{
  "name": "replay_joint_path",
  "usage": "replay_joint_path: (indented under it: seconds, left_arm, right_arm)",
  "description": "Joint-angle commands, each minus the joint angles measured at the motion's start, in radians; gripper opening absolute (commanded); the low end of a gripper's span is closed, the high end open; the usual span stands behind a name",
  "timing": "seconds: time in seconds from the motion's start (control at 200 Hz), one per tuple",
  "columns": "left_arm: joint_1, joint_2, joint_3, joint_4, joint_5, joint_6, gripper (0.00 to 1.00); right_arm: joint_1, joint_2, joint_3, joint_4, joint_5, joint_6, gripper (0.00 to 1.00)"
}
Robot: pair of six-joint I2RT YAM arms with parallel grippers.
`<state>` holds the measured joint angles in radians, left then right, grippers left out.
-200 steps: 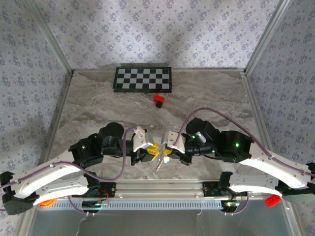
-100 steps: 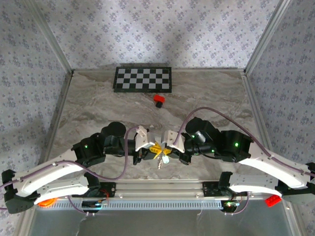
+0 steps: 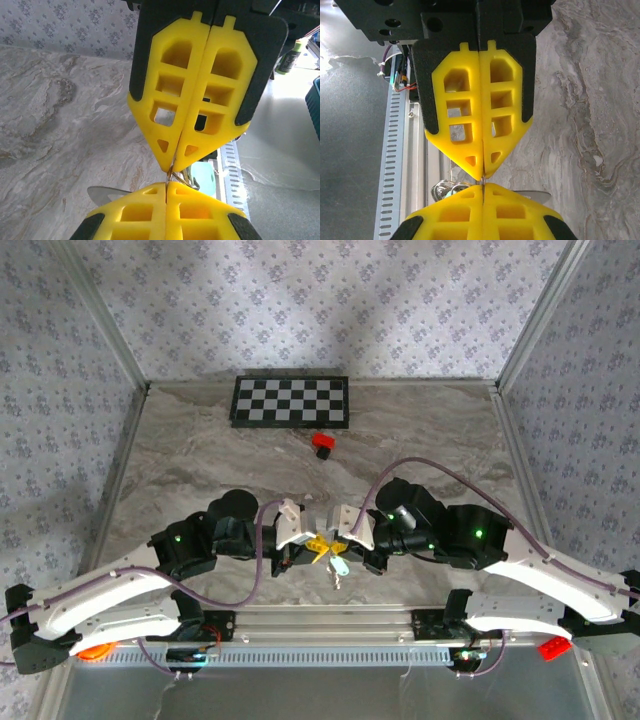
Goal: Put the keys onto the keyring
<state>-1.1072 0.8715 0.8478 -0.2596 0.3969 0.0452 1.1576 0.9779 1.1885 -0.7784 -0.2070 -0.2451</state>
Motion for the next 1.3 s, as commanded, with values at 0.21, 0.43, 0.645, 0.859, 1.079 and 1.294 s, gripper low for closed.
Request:
replay_joint_path:
  seconds: [0.21,0.43,0.645,0.859,1.079,1.294]
  left_arm:
    - [0.000,-0.040,-0.038,0.091,-0.057,0.015,0.00]
    - [0.000,-0.116,-0.073,0.143,-0.093,0.010,0.00]
    - [0.000,-0.150,-0.093,0.196,-0.065,-0.005,0.00]
    - [0.000,-0.167,-0.105,0.225,-0.042,-0.023,0.00]
    - [0.000,-0.182,-0.114,0.243,-0.034,-0.032,0.00]
    - [0.000,-0.179,-0.113,0.244,-0.031,-0.028,0.00]
  right_arm:
    - [0.002,-0.008,-0.016,0.062,-0.039,0.015,0.00]
    - [-0.001,-0.056,-0.053,0.111,-0.030,0.092,0.45]
    - [-0.006,-0.097,-0.115,0.173,-0.041,0.147,0.55]
    - [-0.012,-0.104,-0.147,0.221,-0.032,0.167,0.51]
    - [-0.018,-0.110,-0.170,0.231,-0.034,0.167,0.38]
    - [-0.026,-0.110,-0.172,0.231,-0.045,0.164,0.25]
